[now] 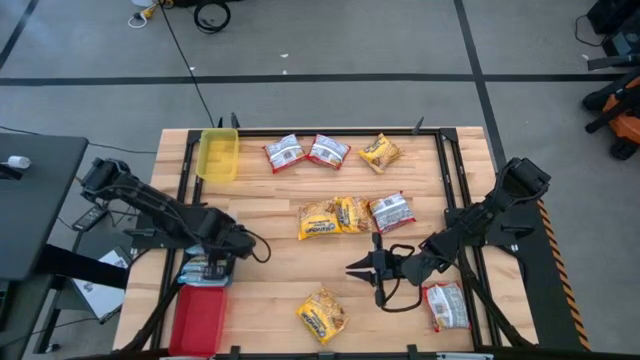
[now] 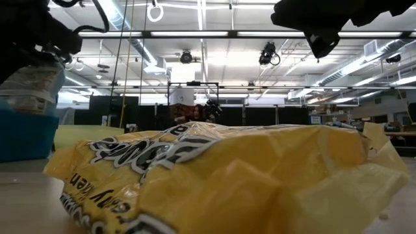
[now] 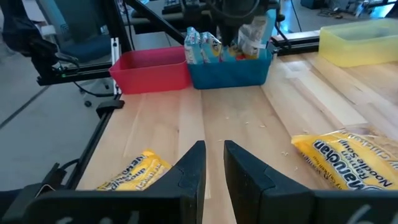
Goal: Sort Maruchan noodles
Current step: Adjust the blue noodle packs in the blue bin
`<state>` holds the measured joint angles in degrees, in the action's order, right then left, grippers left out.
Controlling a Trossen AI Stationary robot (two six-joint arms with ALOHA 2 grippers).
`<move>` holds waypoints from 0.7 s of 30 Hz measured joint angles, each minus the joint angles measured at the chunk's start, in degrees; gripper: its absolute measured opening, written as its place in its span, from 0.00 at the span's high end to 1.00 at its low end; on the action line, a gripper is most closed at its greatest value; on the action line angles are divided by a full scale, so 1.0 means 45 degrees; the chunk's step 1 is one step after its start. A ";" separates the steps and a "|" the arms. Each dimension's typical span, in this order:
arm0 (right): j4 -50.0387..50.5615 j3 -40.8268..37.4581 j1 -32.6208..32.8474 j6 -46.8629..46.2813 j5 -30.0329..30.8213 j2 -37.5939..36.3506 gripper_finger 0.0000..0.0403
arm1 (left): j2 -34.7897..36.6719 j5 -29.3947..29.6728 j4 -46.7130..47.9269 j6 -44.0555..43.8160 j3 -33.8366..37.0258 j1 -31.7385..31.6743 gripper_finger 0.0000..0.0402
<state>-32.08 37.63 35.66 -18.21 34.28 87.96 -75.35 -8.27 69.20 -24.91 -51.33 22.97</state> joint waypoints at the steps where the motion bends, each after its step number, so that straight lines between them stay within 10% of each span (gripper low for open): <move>1: -0.0005 0.0000 0.0000 -0.0024 -0.0010 0.0000 0.84 | 0.0002 -0.0124 0.0209 0.0152 -0.0096 -0.0117 0.99; 21: 0.0137 0.0000 -0.0212 -0.0272 -0.0232 0.0000 0.84 | 0.0748 -0.0049 -0.0666 -0.0034 -0.0031 -0.0735 0.99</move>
<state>-31.46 37.63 34.71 -19.44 33.24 87.96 -71.99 -8.49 66.20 -25.06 -51.47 19.66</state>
